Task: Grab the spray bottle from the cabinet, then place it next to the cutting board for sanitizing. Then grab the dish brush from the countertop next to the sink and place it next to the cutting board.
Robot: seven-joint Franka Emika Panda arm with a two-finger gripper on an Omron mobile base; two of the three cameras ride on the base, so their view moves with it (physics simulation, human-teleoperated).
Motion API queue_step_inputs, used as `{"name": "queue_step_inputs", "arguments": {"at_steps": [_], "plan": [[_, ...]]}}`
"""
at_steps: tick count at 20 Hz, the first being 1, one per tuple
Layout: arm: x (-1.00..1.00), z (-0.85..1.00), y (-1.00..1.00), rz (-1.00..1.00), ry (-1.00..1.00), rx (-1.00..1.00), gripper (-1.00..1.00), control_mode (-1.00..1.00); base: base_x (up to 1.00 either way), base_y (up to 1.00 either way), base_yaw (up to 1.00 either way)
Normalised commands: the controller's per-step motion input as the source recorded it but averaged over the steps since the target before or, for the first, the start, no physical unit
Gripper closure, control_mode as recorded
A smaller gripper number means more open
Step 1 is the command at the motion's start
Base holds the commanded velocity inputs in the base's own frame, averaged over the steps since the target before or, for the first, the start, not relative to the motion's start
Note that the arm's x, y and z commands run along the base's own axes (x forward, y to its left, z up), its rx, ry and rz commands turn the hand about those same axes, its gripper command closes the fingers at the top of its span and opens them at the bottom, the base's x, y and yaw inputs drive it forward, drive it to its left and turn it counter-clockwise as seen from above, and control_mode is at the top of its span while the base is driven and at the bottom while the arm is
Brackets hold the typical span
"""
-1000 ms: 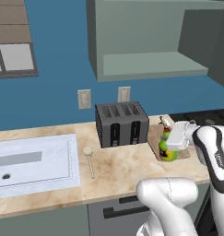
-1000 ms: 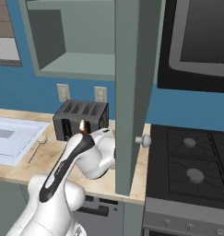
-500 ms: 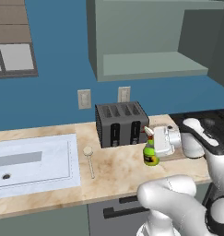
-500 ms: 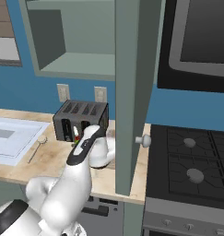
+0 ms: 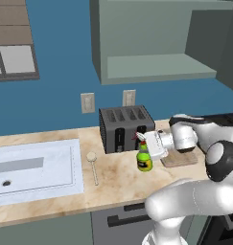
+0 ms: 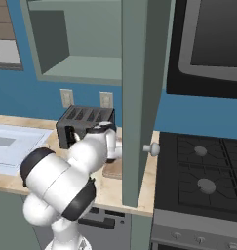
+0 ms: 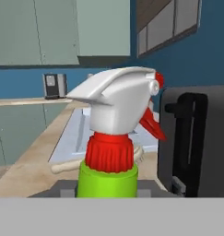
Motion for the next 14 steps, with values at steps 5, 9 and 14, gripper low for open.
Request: {"name": "queue_step_inputs", "arguments": {"at_steps": [5, 9, 14], "plan": [[0.27, -0.2, -0.07, 0.12, -0.01, 0.07, 1.0, -1.0, 0.0, 0.0, 0.0], [0.01, -0.23, 0.0, 0.06, -0.13, 0.01, 1.0, -1.0, 0.0, 0.0, 0.0], [0.0, -0.27, 0.0, 0.03, -0.18, 0.01, 1.0, -1.0, 0.0, 0.0, 0.0]]}}
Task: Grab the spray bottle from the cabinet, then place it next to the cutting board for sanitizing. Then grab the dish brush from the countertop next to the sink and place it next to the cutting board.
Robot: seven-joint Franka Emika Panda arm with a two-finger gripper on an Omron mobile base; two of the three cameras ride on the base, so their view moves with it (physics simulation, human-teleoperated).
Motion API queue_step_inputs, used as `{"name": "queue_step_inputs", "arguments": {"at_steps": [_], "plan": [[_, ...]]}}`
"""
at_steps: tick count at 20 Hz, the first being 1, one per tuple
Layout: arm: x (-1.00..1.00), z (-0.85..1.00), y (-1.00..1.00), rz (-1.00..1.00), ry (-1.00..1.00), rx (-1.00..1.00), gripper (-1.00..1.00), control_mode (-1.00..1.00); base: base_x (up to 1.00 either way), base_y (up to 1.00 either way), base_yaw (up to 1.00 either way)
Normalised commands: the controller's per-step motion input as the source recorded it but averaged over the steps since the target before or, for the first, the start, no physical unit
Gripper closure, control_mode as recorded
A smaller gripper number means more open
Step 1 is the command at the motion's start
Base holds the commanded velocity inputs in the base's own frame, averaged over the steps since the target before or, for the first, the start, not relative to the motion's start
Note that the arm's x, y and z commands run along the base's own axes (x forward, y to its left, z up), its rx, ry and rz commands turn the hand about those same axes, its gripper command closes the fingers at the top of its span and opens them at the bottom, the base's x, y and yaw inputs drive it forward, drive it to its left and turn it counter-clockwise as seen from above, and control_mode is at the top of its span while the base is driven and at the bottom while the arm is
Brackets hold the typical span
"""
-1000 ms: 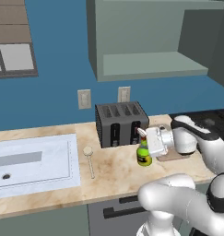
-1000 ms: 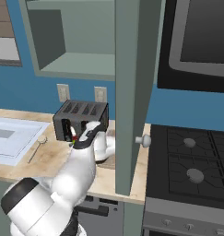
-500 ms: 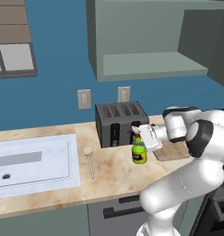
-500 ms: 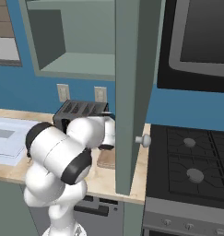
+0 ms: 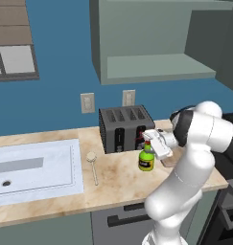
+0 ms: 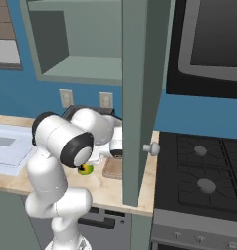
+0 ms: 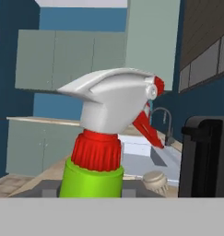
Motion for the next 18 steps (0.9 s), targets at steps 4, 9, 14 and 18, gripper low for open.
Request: {"name": "queue_step_inputs", "arguments": {"at_steps": [4, 9, 14, 18], "plan": [[0.0, -0.23, 0.0, 0.0, -0.14, 0.0, 1.0, -1.0, 0.0, 0.0, 0.0], [-0.08, -0.35, 0.01, 0.0, -0.1, 0.0, 1.0, -1.0, 0.0, 0.0, 0.0], [-0.51, -0.55, 0.0, -0.03, 0.01, 0.0, 1.0, -1.0, 0.0, 0.0, 0.0], [-0.41, -0.63, 0.0, -0.03, 0.01, 0.0, 1.0, -1.0, 0.0, 0.0, 0.0]]}}
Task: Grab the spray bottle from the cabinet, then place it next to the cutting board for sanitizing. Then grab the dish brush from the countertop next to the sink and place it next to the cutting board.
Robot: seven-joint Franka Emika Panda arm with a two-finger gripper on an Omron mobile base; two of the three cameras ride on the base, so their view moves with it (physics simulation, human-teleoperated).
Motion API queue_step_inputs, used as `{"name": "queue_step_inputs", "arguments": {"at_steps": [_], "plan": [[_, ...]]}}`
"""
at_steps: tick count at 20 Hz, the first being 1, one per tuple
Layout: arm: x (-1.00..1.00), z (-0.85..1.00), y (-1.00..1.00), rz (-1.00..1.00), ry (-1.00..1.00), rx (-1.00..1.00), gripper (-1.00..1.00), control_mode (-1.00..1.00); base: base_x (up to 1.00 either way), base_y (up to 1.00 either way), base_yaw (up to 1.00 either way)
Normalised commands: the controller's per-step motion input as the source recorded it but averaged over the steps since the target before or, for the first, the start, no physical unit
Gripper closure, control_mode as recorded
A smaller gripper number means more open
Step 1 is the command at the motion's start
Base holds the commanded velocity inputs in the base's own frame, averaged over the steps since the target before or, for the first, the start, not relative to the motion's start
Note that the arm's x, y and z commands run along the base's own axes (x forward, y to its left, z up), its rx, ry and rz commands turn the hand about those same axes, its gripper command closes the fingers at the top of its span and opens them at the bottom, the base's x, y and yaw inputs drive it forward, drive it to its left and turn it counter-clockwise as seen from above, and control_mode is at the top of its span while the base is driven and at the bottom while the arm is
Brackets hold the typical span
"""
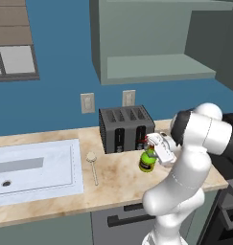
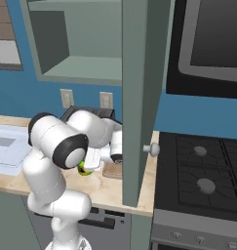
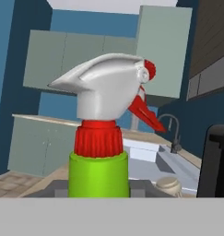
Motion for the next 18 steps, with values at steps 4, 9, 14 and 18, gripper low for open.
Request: {"name": "queue_step_inputs", "arguments": {"at_steps": [4, 9, 14, 18], "plan": [[-0.16, -0.62, 0.0, -0.01, 0.0, 0.0, 1.0, -1.0, 0.0, 0.0, 0.0], [-0.07, -0.81, 0.0, -0.01, 0.05, 0.0, 1.0, -1.0, 0.0, 0.0, 0.0], [-0.01, -0.93, 0.04, -0.03, 0.03, 0.0, 1.0, -1.0, 0.0, 0.0, 0.0], [-0.02, -0.92, 0.08, -0.03, 0.0, 0.0, -1.0, -1.0, 0.0, 0.0, 0.0]]}}
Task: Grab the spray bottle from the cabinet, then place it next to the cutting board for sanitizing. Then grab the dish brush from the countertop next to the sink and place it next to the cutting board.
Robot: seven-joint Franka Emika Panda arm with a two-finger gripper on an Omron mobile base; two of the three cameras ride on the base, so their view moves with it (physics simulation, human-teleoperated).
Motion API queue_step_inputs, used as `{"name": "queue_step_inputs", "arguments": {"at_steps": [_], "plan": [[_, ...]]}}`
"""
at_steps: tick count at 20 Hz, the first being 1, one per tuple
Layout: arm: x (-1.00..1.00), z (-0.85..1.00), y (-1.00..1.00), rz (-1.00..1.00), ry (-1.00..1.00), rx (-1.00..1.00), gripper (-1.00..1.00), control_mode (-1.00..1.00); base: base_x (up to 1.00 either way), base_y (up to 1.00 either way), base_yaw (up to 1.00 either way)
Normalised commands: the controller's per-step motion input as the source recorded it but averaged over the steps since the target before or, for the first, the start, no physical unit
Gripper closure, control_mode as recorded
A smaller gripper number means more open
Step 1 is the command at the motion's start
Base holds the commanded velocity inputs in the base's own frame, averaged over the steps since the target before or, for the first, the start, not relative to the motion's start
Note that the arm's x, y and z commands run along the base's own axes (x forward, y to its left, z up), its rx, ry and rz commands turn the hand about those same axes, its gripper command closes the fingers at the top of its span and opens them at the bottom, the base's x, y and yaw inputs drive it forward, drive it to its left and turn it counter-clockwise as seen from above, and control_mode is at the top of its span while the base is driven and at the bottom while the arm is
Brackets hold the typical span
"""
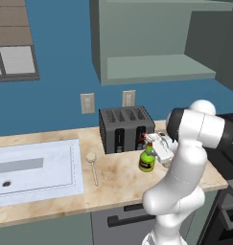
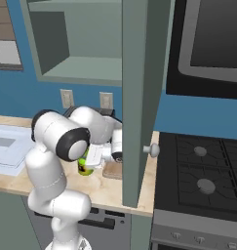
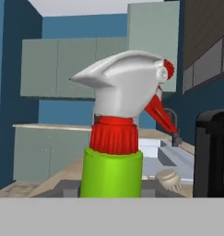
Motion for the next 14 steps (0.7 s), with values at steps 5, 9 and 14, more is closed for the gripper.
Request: {"name": "queue_step_inputs", "arguments": {"at_steps": [5, 9, 14], "plan": [[-0.25, -0.18, 0.0, -0.01, -0.01, 0.03, -1.0, -1.0, 0.0, 0.0, 0.0], [-0.4, 0.0, 0.0, 0.0, -0.08, 0.01, -1.0, -1.0, 0.0, 0.0, 0.0], [-0.29, 0.05, 0.02, 0.0, -0.14, 0.0, -1.0, -1.0, 0.0, 0.0, 0.0]]}}
